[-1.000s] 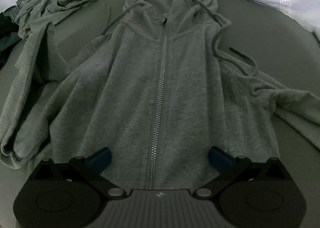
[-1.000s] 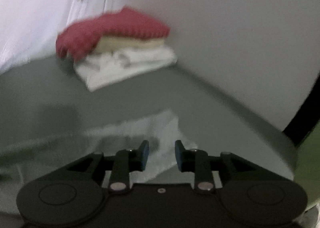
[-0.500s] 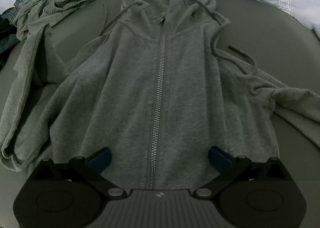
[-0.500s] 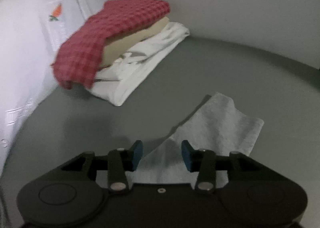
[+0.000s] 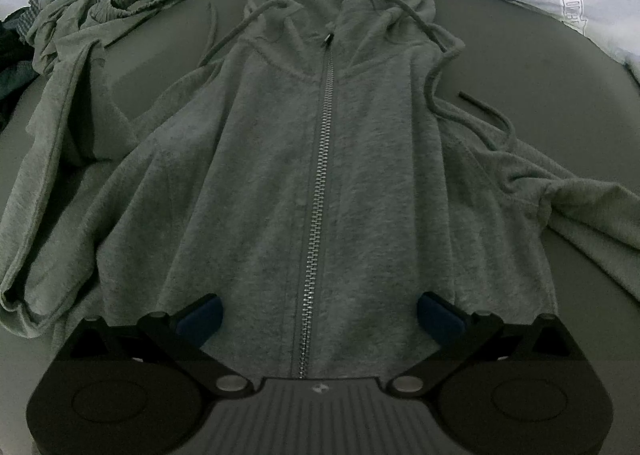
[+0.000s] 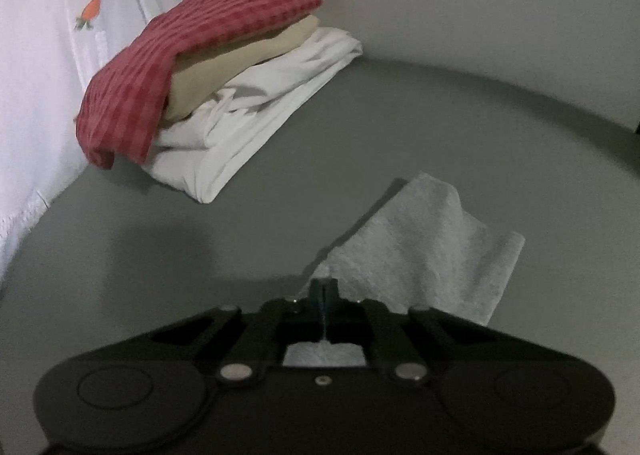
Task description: Fold clothes
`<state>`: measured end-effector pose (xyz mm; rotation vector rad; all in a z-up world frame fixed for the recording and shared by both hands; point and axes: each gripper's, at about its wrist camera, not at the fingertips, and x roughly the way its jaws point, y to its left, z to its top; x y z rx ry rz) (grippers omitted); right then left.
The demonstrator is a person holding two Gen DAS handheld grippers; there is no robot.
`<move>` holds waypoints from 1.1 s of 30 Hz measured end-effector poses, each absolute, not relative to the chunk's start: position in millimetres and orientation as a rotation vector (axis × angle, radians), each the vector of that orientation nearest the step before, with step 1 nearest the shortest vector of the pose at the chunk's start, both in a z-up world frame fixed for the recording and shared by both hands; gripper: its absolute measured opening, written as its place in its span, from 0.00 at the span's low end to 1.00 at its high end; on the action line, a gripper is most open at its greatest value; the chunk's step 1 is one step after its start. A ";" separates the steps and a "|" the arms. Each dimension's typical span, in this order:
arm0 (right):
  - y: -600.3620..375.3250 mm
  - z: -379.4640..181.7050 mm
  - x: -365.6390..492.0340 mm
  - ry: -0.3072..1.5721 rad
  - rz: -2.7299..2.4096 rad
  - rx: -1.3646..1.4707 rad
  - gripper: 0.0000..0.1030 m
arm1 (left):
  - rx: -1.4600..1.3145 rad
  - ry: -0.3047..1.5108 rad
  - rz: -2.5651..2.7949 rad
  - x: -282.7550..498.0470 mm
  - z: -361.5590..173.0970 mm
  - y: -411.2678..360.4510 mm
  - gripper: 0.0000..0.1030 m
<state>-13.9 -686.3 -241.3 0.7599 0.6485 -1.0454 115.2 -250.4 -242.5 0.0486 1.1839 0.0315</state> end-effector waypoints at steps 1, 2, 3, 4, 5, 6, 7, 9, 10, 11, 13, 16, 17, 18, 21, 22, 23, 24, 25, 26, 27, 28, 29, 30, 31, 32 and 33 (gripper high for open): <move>-686.5 -236.3 -15.8 0.615 -1.023 0.761 0.00 | 0.049 1.183 0.032 115.4 -242.6 -250.6 1.00; -686.1 -230.5 -17.9 0.575 -0.998 0.759 0.00 | 0.048 1.183 0.033 115.6 -242.6 -250.8 1.00; -685.3 -223.1 -20.8 0.527 -0.967 0.754 0.00 | 0.048 1.182 0.035 115.7 -242.6 -251.1 1.00; -683.5 -213.0 -26.3 0.461 -0.929 0.754 0.00 | 0.048 1.181 0.036 115.8 -242.9 -251.6 1.00; -681.3 -202.1 -32.6 0.388 -0.888 0.755 0.00 | 0.048 1.180 0.038 115.9 -243.7 -252.2 1.00; -678.7 -190.6 -40.3 0.319 -0.855 0.751 0.00 | 0.049 1.179 0.039 115.7 -244.1 -252.4 1.00; -675.8 -180.4 -48.1 0.265 -0.831 0.740 0.00 | 0.049 1.179 0.040 114.9 -244.0 -252.1 1.00; -665.9 -162.1 -67.1 0.173 -0.809 0.684 0.00 | 0.049 1.177 0.041 113.4 -243.8 -251.4 1.00; -660.8 -157.0 -74.9 0.151 -0.811 0.650 0.00 | 0.050 1.177 0.042 113.0 -243.7 -251.2 1.00; -656.6 -156.3 -81.8 0.161 -0.833 0.614 0.00 | 0.050 1.176 0.042 112.7 -243.5 -251.2 1.00; -655.8 -170.9 -89.5 0.259 -0.904 0.584 0.00 | 0.052 1.175 0.041 111.7 -243.1 -251.0 1.00; -662.8 -210.2 -101.4 0.442 -0.978 0.634 0.00 | 0.051 1.174 0.044 112.8 -243.9 -251.4 1.00; -663.7 -220.0 -105.7 0.486 -1.001 0.646 0.00 | 0.052 1.173 0.043 112.8 -244.1 -251.3 1.00; -663.8 -228.2 -109.9 0.525 -1.028 0.651 0.01 | 0.053 1.172 0.041 112.5 -244.4 -250.9 1.00; -667.8 -235.5 -119.8 0.575 -1.069 0.659 0.09 | 0.051 1.168 0.039 112.5 -247.4 -249.4 1.00; -670.3 -236.0 -123.4 0.569 -1.073 0.670 0.12 | 0.050 1.166 0.039 112.4 -248.7 -248.8 1.00; -673.7 -235.2 -125.6 0.556 -1.077 0.679 0.21 | 0.050 1.165 0.040 112.1 -248.9 -249.1 1.00; -677.5 -234.0 -127.1 0.540 -1.082 0.688 0.32 | 0.052 1.164 0.041 112.0 -248.8 -249.8 1.00; -681.7 -233.0 -127.9 0.524 -1.080 0.700 0.35 | 0.053 1.164 0.043 111.6 -248.5 -250.3 1.00; -686.1 -232.1 -128.5 0.508 -1.075 0.715 0.36 | 0.055 1.163 0.045 111.1 -247.9 -250.7 1.00; -691.4 -232.9 -127.1 0.501 -1.062 0.739 0.37 | 0.057 1.162 0.046 110.4 -247.1 -251.7 1.00; -697.0 -234.4 -125.0 0.499 -1.046 0.767 0.39 | 0.058 1.161 0.048 109.5 -246.3 -253.2 1.00; -702.6 -235.9 -122.8 0.496 -1.031 0.794 0.43 | 0.059 1.160 0.049 108.7 -245.4 -254.8 1.00; -708.2 -237.4 -120.6 0.494 -1.015 0.822 0.43 | 0.059 1.159 0.050 108.6 -244.9 -255.8 1.00; -711.6 -238.7 -116.5 0.501 -1.011 0.827 0.43 | 0.060 1.159 0.051 109.5 -244.7 -256.2 1.00; -714.0 -239.9 -111.6 0.514 -1.012 0.821 0.45 | 0.060 1.158 0.053 109.1 -244.3 -256.5 1.00; -716.5 -241.1 -106.7 0.526 -1.013 0.816 0.45 | 0.061 1.157 0.055 107.8 -243.9 -256.7 1.00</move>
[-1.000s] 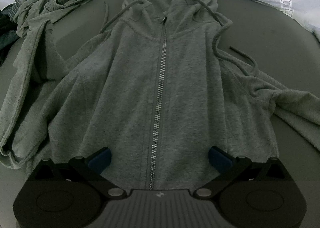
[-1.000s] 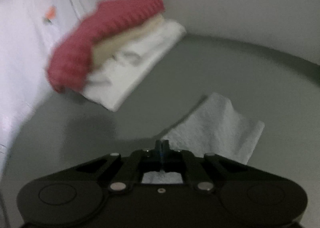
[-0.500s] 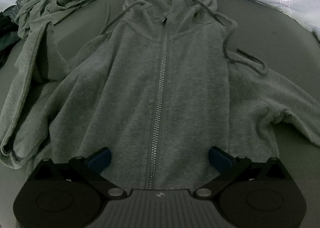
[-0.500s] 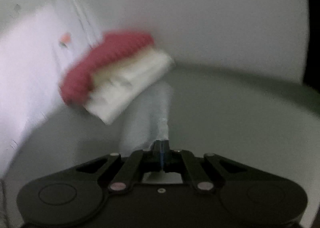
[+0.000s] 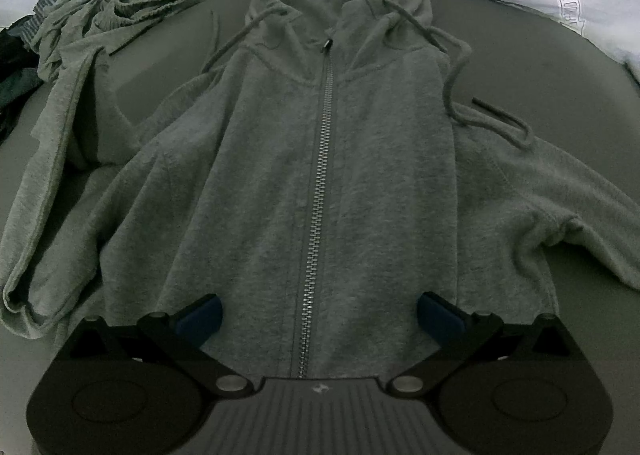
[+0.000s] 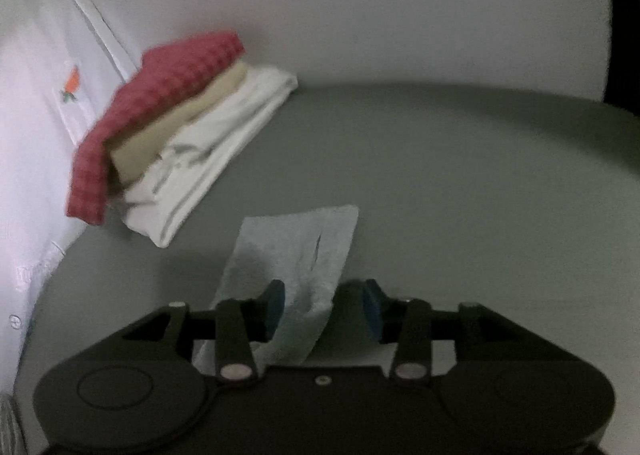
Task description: Fold clothes
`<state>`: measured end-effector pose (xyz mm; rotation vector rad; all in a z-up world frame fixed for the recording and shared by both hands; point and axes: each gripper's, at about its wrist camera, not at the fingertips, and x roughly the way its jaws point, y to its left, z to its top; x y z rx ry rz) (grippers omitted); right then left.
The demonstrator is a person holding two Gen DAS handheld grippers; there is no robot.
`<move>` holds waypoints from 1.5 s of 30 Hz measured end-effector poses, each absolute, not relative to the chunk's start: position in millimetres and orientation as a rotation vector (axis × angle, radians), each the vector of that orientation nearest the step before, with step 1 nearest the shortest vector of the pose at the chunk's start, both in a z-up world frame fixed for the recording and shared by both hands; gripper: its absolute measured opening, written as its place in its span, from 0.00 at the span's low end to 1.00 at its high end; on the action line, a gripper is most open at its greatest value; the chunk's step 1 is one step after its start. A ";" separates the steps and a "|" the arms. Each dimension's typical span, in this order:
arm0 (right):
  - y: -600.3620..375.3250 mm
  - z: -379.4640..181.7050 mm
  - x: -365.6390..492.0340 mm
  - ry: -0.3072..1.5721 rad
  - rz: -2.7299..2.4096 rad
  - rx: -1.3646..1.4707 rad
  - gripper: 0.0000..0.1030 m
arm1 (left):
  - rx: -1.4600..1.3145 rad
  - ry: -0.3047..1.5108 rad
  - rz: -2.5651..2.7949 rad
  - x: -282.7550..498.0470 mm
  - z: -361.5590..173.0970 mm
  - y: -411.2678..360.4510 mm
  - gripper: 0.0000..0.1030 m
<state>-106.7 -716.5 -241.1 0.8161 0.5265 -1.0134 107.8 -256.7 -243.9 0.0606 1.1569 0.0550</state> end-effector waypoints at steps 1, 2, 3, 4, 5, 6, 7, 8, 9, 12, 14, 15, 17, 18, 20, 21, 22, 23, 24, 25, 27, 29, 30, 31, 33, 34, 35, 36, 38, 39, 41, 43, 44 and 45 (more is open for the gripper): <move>-717.7 -240.6 -101.5 0.547 -1.016 0.808 0.45 | 0.062 1.156 0.057 107.5 -243.7 -257.1 1.00; -718.5 -239.4 -96.1 0.571 -1.020 0.799 0.36 | 0.064 1.156 0.058 107.2 -243.2 -257.8 1.00; -719.3 -238.1 -90.7 0.595 -1.023 0.790 0.19 | 0.065 1.157 0.058 107.4 -243.0 -258.2 1.00; -720.1 -234.3 -86.0 0.597 -1.003 0.779 0.16 | 0.065 1.158 0.058 107.9 -243.1 -258.2 1.00; -720.9 -229.3 -81.4 0.591 -0.972 0.768 0.07 | 0.064 1.160 0.058 108.3 -243.0 -258.0 1.00; -721.7 -224.3 -76.9 0.584 -0.942 0.756 0.06 | 0.063 1.162 0.058 108.9 -243.0 -257.8 1.00; -720.8 -214.9 -75.9 0.537 -0.914 0.737 0.06 | 0.062 1.163 0.057 109.4 -243.0 -257.6 1.00; -717.0 -198.6 -80.9 0.439 -0.875 0.713 0.06 | 0.061 1.164 0.057 109.9 -242.9 -257.6 1.00; -711.8 -181.5 -89.3 0.332 -0.836 0.688 0.06 | 0.060 1.164 0.058 110.2 -242.9 -257.7 1.00; -693.8 -144.6 -119.8 0.113 -0.789 0.602 0.05 | 0.055 1.159 0.059 110.3 -243.6 -257.1 1.00; -686.8 -147.4 -134.7 0.115 -0.852 0.562 0.05 | 0.049 1.156 0.064 110.0 -243.8 -257.3 1.00; -686.7 -157.7 -139.4 0.157 -0.898 0.558 0.06 | 0.048 1.156 0.066 109.8 -243.7 -257.5 1.00; -690.4 -185.8 -147.8 0.271 -0.992 0.591 0.06 | 0.048 1.156 0.066 110.0 -243.4 -257.9 1.00; -694.9 -207.1 -152.2 0.348 -1.022 0.653 0.06 | 0.048 1.157 0.064 110.3 -243.4 -257.9 1.00; -700.5 -243.6 -161.0 0.475 -1.066 0.756 0.07 | 0.048 1.159 0.062 111.0 -243.3 -258.0 1.00; -699.2 -251.1 -164.6 0.498 -1.082 0.766 0.07 | 0.048 1.160 0.060 111.4 -243.2 -258.1 1.00; -697.0 -252.0 -167.7 0.501 -1.089 0.761 0.11 | 0.048 1.161 0.059 111.7 -243.1 -258.1 1.00; -694.7 -250.9 -170.5 0.499 -1.093 0.752 0.20 | 0.048 1.161 0.059 111.9 -243.1 -258.1 1.00; -694.0 -248.8 -171.8 0.501 -1.108 0.744 0.29 | 0.047 1.160 0.060 111.9 -243.2 -258.0 1.00; -694.0 -246.4 -172.6 0.505 -1.128 0.736 0.34 | 0.047 1.159 0.062 112.0 -243.2 -257.9 1.00; -695.5 -239.2 -169.1 0.505 -1.150 0.679 0.36 | 0.047 1.158 0.065 112.2 -243.4 -258.1 1.00; -693.6 -227.9 -162.3 0.512 -1.160 0.559 0.40 | 0.053 1.158 0.068 111.8 -243.6 -259.9 1.00; -692.4 -223.0 -157.9 0.513 -1.160 0.488 0.45 | 0.055 1.158 0.069 111.4 -243.6 -260.2 1.00; -692.9 -217.7 -152.2 0.512 -1.149 0.432 0.47 | 0.056 1.158 0.070 111.2 -243.7 -260.1 1.00; -700.9 -212.1 -139.9 0.532 -1.080 0.381 0.53 | 0.054 1.158 0.071 108.4 -242.1 -261.8 1.00; -706.6 -212.3 -134.9 0.548 -1.035 0.401 0.54 | 0.053 1.158 0.072 108.5 -242.1 -261.6 1.00; -714.3 -214.6 -129.3 0.566 -0.978 0.452 0.54 | 0.052 1.158 0.073 108.3 -241.8 -261.7 1.00; -721.6 -218.5 -121.8 0.594 -0.934 0.504 0.54 | 0.051 1.158 0.075 108.0 -241.5 -262.0 1.00; -729.0 -227.7 -109.9 0.676 -0.905 0.561 0.53 | 0.050 1.158 0.078 107.7 -241.4 -262.2 1.00; -729.6 -231.8 -105.9 0.712 -0.911 0.561 0.51 | 0.050 1.158 0.078 107.5 -241.3 -262.3 1.00; -727.8 -237.3 -101.3 0.748 -0.930 0.543 0.51 | 0.051 1.158 0.078 107.7 -241.7 -262.2 1.00; -725.6 -239.2 -98.5 0.756 -0.934 0.523 0.42 | 0.047 1.159 0.078 109.9 -243.0 -260.7 1.00; -723.9 -239.6 -98.9 0.748 -0.913 0.521 0.18 | 0.045 1.159 0.077 110.8 -243.4 -260.1 1.00; -723.9 -239.0 -98.5 0.731 -0.901 0.529 0.09 | 0.044 1.159 0.077 111.4 -243.6 -259.8 1.00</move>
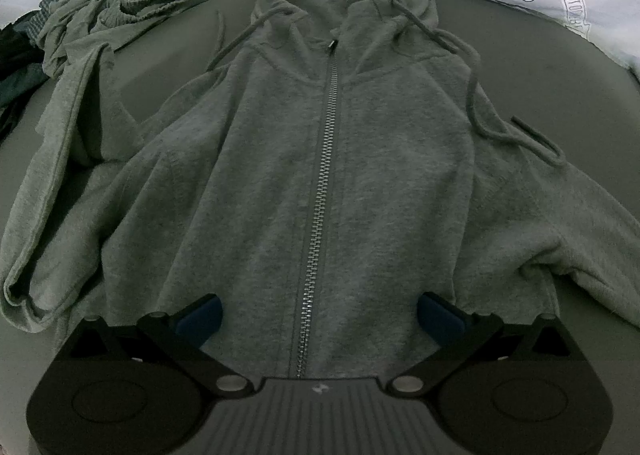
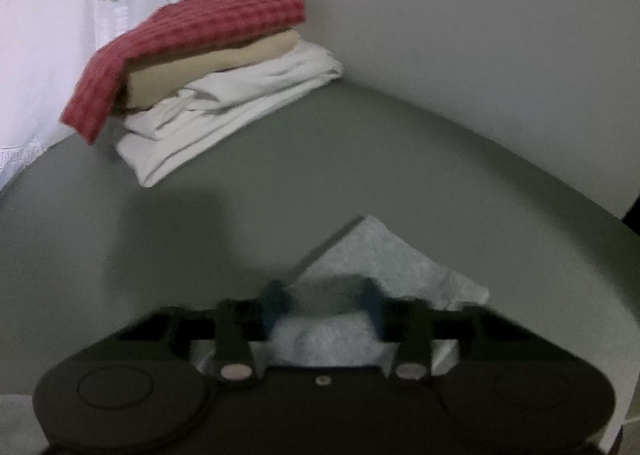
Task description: Fold clothes
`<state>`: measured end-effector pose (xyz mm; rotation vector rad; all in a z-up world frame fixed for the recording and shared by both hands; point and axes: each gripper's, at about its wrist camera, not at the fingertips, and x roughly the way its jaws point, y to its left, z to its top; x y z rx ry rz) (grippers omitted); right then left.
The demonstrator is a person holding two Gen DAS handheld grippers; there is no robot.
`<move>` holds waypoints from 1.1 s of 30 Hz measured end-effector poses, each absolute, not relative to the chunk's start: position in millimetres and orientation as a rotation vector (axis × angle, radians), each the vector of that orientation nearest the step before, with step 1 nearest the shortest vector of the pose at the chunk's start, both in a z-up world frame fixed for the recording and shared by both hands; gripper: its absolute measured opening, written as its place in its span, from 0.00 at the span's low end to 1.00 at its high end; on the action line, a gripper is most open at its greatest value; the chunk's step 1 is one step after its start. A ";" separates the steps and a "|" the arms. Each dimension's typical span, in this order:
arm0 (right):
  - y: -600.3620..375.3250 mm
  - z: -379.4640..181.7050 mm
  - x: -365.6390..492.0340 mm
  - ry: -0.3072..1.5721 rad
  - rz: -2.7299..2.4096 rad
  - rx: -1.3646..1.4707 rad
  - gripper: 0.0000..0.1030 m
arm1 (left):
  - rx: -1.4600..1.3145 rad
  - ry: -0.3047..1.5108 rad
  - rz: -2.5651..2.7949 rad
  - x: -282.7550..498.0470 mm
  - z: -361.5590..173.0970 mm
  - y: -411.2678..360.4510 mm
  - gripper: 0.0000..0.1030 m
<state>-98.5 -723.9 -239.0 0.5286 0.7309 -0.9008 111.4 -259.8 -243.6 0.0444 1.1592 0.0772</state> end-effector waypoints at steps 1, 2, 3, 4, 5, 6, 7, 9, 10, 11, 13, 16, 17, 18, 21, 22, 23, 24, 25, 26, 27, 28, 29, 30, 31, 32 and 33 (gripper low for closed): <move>-724.9 -238.0 -97.4 0.713 -0.897 0.538 0.06 | 0.045 1.159 0.078 111.7 -243.5 -259.8 1.00; -725.8 -237.1 -96.4 0.694 -0.893 0.547 0.05 | 0.045 1.159 0.079 112.0 -243.4 -259.8 1.00; -726.0 -231.6 -99.6 0.654 -0.894 0.556 0.05 | 0.045 1.159 0.079 112.3 -243.3 -259.7 1.00; -725.8 -224.1 -104.7 0.604 -0.897 0.563 0.05 | 0.046 1.159 0.080 112.5 -243.2 -259.8 1.00; -725.2 -211.5 -113.7 0.511 -0.888 0.576 0.05 | 0.046 1.158 0.080 112.5 -243.2 -259.9 1.00; -723.4 -198.7 -123.3 0.409 -0.875 0.583 0.04 | 0.045 1.158 0.080 112.3 -243.2 -259.9 1.00; -721.1 -186.8 -132.3 0.312 -0.861 0.586 0.04 | 0.043 1.158 0.080 112.3 -243.2 -259.8 1.00; -716.6 -166.3 -145.7 0.162 -0.851 0.577 0.04 | 0.041 1.157 0.081 113.2 -242.8 -259.6 1.00; -715.5 -162.5 -145.7 0.149 -0.864 0.559 0.04 | 0.039 1.157 0.083 112.8 -242.7 -259.8 1.00; -717.8 -166.9 -139.2 0.183 -0.885 0.540 0.05 | 0.040 1.157 0.085 113.0 -242.4 -260.3 1.00; -724.7 -181.6 -121.6 0.282 -0.936 0.501 0.08 | 0.042 1.156 0.087 113.4 -242.2 -261.2 1.00; -731.2 -206.8 -101.2 0.454 -0.968 0.458 0.15 | 0.045 1.154 0.089 113.9 -242.0 -261.8 1.00; -730.6 -212.1 -97.8 0.488 -0.985 0.440 0.24 | 0.045 1.154 0.089 114.5 -242.2 -262.1 1.00; -728.6 -213.9 -99.6 0.494 -1.003 0.432 0.39 | 0.046 1.154 0.090 115.0 -242.4 -262.4 1.00; -728.6 -220.5 -114.9 0.506 -1.080 0.481 0.48 | 0.045 1.154 0.090 113.9 -241.0 -264.8 1.00; -731.4 -225.2 -119.3 0.529 -1.097 0.507 0.49 | 0.043 1.154 0.089 114.7 -240.8 -264.8 1.00; -735.0 -231.0 -123.5 0.550 -1.112 0.533 0.49 | 0.042 1.155 0.089 114.7 -241.0 -264.6 1.00; -738.9 -237.3 -127.7 0.570 -1.125 0.560 0.49 | 0.041 1.155 0.090 114.0 -241.6 -264.3 1.00; -739.8 -241.1 -130.5 0.581 -1.129 0.580 0.49 | 0.041 1.154 0.091 113.5 -241.9 -264.3 1.00; -739.9 -243.8 -131.8 0.580 -1.126 0.591 0.49 | 0.046 1.153 0.083 112.6 -241.7 -259.1 1.00; -740.1 -246.5 -132.6 0.574 -1.122 0.601 0.51 | 0.053 1.152 0.073 111.6 -241.5 -251.7 1.00; -740.4 -249.3 -133.3 0.569 -1.118 0.611 0.52 | 0.054 1.150 0.076 111.4 -241.3 -252.4 1.00; -740.6 -250.3 -131.5 0.563 -1.104 0.615 0.53 | 0.056 1.148 0.078 111.5 -241.1 -252.9 1.00; -740.6 -250.4 -129.0 0.560 -1.087 0.613 0.53 | 0.059 1.148 0.080 112.1 -241.0 -252.9 1.00; -740.4 -250.3 -126.7 0.559 -1.070 0.610 0.53 | 0.061 1.149 0.082 113.0 -241.0 -253.1 1.00; -740.3 -250.3 -124.3 0.557 -1.054 0.607 0.53 | 0.064 1.149 0.084 114.4 -241.2 -253.4 1.00; -739.8 -250.8 -120.3 0.562 -1.044 0.587 0.48 | 0.066 1.150 0.085 115.5 -241.1 -253.8 1.00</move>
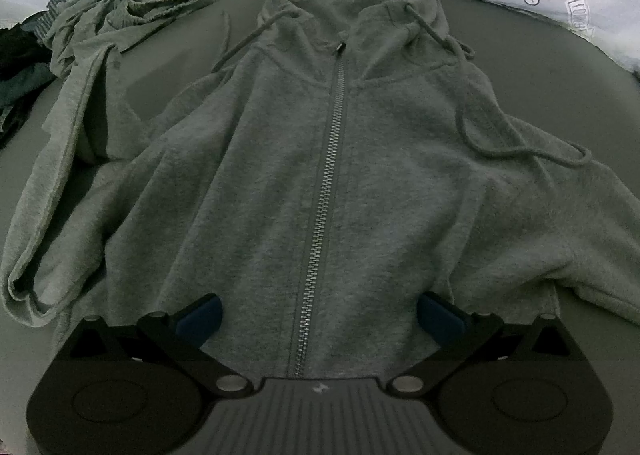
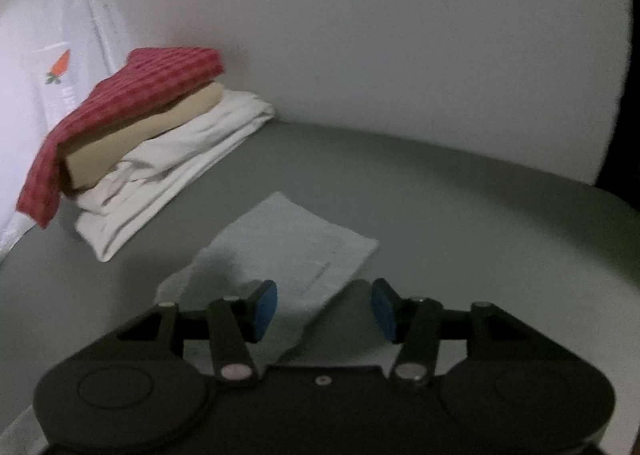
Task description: Fold clothes
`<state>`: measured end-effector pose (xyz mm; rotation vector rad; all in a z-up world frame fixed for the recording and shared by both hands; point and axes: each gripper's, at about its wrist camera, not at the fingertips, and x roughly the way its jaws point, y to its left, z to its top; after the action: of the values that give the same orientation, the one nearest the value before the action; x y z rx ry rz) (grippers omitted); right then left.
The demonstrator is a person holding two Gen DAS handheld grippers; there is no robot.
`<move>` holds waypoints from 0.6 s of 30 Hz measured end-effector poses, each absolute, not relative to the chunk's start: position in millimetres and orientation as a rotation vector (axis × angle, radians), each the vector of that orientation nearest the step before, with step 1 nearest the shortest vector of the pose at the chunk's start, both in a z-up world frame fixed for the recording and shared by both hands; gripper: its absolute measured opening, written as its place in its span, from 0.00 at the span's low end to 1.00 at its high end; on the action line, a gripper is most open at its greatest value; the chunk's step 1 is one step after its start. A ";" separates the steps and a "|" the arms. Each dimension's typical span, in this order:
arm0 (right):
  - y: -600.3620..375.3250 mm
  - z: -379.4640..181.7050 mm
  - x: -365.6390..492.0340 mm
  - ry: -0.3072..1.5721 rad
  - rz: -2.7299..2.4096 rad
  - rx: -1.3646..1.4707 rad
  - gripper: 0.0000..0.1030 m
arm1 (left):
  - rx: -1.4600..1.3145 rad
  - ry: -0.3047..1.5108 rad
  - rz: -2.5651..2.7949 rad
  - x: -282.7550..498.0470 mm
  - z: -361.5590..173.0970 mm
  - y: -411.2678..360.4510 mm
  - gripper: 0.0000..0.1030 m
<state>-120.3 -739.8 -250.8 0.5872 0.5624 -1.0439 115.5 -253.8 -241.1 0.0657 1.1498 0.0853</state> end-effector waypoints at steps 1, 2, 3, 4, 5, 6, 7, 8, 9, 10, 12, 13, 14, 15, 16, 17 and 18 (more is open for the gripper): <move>-739.0 -250.7 -116.8 0.571 -1.040 0.560 0.38 | 0.068 1.150 0.087 116.3 -241.4 -253.8 1.00; -737.4 -249.4 -115.5 0.581 -1.034 0.532 0.18 | 0.070 1.149 0.088 117.2 -242.1 -253.9 1.00; -736.7 -247.7 -115.8 0.578 -1.024 0.517 0.09 | 0.071 1.149 0.089 117.9 -242.5 -253.9 1.00; -737.0 -246.1 -118.1 0.569 -1.025 0.512 0.07 | 0.072 1.149 0.089 118.2 -242.3 -253.8 1.00; -737.7 -244.5 -121.1 0.560 -1.032 0.508 0.03 | 0.074 1.149 0.090 118.6 -242.2 -253.7 1.00; -738.3 -243.0 -124.1 0.551 -1.039 0.505 0.03 | 0.073 1.148 0.092 113.5 -240.3 -258.3 1.00; -740.3 -242.4 -127.4 0.551 -1.058 0.493 0.03 | 0.072 1.148 0.095 106.0 -237.7 -265.0 1.00; -742.8 -242.2 -130.9 0.554 -1.082 0.477 0.02 | 0.071 1.148 0.098 106.1 -237.7 -265.5 1.00; -745.4 -241.9 -134.4 0.558 -1.106 0.461 0.02 | 0.069 1.148 0.100 106.1 -237.7 -266.0 1.00; -748.9 -242.0 -138.8 0.556 -1.127 0.464 0.02 | 0.071 1.147 0.101 106.0 -237.5 -266.4 1.00; -755.4 -243.1 -146.5 0.565 -1.173 0.439 0.00 | 0.081 1.145 0.093 105.3 -236.7 -267.3 1.00; -756.7 -244.8 -147.9 0.574 -1.189 0.419 0.00 | 0.087 1.143 0.090 105.0 -236.3 -267.7 1.00; -757.2 -247.0 -148.4 0.585 -1.201 0.398 0.00 | 0.092 1.142 0.086 104.7 -235.9 -268.1 1.00; -757.6 -249.2 -148.9 0.596 -1.213 0.377 0.00 | 0.096 1.142 0.080 104.0 -235.4 -268.2 1.00; -758.1 -251.4 -149.4 0.606 -1.225 0.356 0.00 | 0.100 1.143 0.072 103.0 -234.7 -267.9 1.00; -758.5 -253.6 -149.9 0.617 -1.237 0.335 0.00 | 0.105 1.143 0.066 102.1 -233.9 -266.7 1.00; -756.5 -255.2 -146.5 0.638 -1.239 0.293 0.00 | 0.113 1.143 0.064 101.3 -232.9 -264.2 1.00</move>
<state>-146.5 -756.5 -255.2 0.2929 0.6379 -1.2392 101.3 -264.2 -232.9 0.1129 1.1425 0.0640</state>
